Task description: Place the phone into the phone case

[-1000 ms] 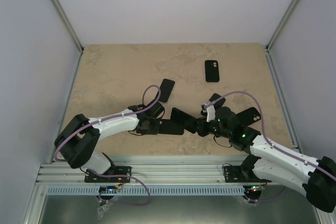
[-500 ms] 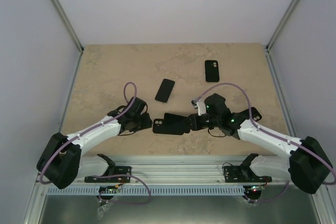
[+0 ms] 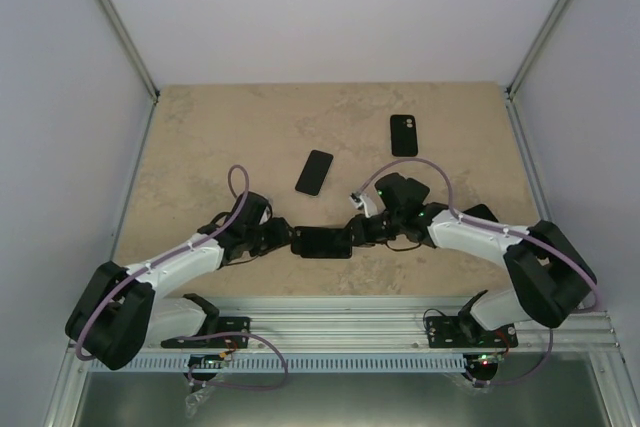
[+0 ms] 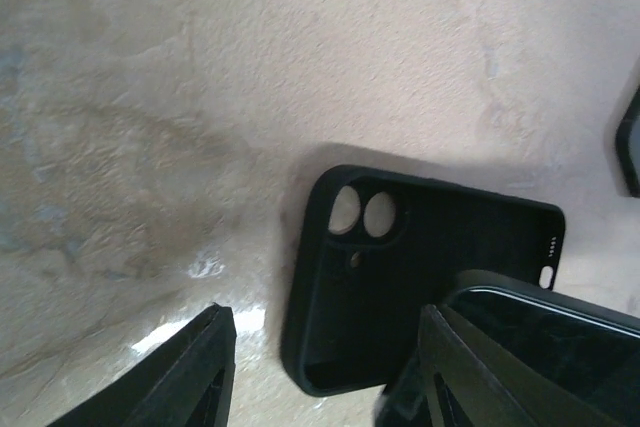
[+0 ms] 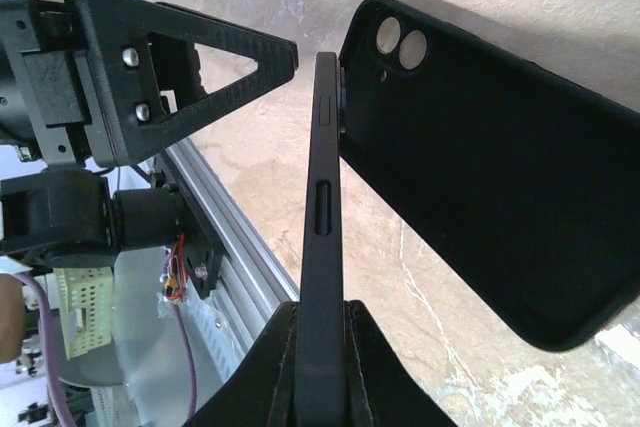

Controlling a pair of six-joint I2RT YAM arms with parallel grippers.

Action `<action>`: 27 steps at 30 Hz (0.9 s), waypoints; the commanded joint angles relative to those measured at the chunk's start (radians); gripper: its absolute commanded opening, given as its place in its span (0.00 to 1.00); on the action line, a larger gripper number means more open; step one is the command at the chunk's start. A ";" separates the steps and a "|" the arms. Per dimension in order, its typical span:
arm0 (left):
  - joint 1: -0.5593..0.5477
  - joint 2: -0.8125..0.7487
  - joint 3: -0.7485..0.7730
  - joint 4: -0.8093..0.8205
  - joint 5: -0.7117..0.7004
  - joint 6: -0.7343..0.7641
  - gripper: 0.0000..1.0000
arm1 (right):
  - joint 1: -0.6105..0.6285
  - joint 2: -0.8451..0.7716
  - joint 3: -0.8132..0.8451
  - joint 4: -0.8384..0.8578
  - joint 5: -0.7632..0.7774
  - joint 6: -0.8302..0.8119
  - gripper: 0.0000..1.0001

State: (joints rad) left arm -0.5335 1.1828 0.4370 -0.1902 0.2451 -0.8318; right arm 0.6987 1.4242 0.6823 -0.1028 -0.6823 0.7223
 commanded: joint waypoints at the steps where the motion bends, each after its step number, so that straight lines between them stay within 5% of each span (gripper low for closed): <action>1: 0.004 -0.005 -0.009 0.072 0.022 -0.017 0.52 | -0.014 0.035 0.033 0.097 -0.090 0.052 0.01; 27: 0.005 0.042 -0.033 0.122 0.038 0.014 0.45 | -0.076 0.225 -0.021 0.326 -0.196 0.197 0.01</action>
State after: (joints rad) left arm -0.5335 1.2160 0.4244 -0.1032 0.2581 -0.8268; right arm 0.6422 1.6291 0.6781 0.1551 -0.8383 0.8875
